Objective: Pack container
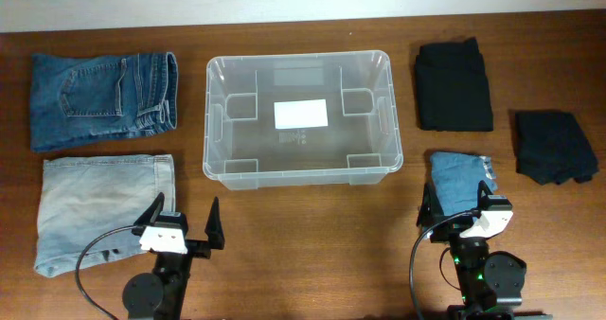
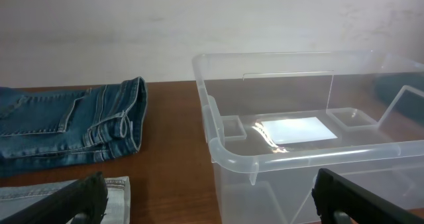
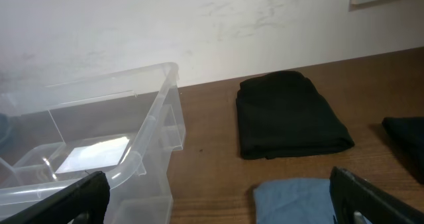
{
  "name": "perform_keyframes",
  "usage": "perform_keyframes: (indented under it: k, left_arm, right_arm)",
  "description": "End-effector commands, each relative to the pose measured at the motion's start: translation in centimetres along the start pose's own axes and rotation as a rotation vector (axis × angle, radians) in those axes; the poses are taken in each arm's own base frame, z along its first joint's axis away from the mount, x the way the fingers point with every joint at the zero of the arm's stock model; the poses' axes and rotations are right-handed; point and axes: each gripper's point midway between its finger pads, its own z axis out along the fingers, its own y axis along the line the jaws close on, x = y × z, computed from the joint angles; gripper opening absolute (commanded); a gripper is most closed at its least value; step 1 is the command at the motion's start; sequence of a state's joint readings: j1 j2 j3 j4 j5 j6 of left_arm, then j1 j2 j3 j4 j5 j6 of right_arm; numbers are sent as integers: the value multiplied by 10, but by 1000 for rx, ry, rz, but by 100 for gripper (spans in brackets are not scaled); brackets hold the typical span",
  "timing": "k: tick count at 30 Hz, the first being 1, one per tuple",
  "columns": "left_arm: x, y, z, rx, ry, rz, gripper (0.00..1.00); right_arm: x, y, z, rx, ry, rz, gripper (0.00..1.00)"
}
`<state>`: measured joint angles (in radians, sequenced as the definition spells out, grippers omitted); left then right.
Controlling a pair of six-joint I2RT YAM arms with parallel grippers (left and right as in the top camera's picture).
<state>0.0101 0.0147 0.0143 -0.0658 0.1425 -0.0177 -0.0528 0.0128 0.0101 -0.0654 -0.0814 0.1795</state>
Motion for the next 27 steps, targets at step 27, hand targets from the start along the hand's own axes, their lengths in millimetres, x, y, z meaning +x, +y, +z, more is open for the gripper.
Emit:
perform_keyframes:
  k: [27]
  left_arm:
    - [2,2,0,-10,0,15,99]
  right_arm:
    - [-112,57,-35,-267,-447,-141,98]
